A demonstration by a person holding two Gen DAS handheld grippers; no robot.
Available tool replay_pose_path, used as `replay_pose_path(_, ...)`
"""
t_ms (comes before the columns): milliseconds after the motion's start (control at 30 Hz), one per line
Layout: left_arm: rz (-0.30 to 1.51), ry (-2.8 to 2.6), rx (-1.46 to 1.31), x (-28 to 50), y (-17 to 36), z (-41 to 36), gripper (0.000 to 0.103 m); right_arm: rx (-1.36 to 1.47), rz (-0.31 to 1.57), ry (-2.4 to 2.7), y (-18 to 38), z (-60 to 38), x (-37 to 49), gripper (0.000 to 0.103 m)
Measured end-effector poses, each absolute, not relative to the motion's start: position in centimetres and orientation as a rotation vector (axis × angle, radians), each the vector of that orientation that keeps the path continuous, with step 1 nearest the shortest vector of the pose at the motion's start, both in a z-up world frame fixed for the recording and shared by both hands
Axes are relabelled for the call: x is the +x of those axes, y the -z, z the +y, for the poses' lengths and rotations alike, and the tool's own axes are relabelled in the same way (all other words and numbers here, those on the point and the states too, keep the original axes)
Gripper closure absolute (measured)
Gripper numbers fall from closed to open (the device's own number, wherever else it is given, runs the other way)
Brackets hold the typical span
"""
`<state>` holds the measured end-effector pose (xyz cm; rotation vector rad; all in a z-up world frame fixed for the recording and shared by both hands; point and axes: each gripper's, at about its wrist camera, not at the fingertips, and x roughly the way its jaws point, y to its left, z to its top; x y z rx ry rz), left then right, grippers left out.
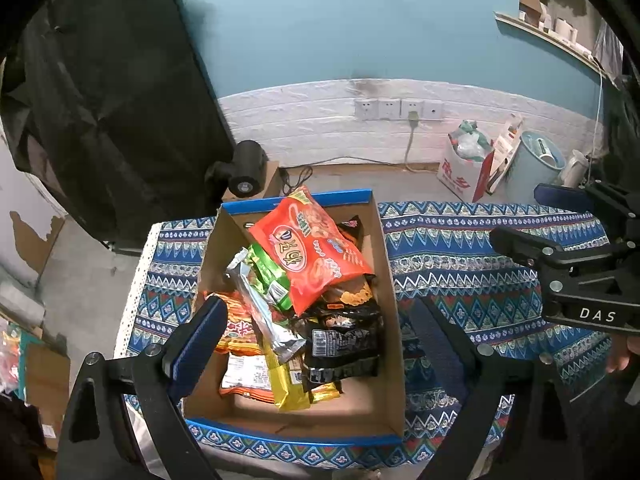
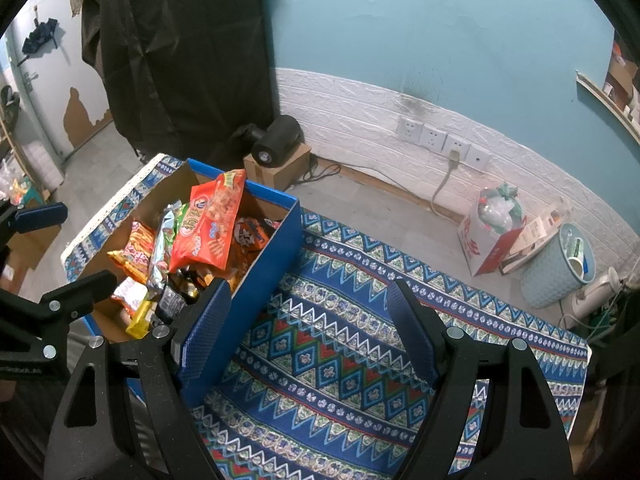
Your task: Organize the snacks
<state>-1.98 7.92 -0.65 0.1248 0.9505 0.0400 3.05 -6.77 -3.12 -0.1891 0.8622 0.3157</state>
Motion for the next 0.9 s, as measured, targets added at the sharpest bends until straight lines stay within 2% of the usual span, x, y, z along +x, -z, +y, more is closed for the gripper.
replay_pose_path(900, 0.961, -0.038, 0.109, -1.91, 0.8, 7.87, 0.008, -0.187, 0.865, -0.309, 3.15, -7.06, 3.04, 0.024)
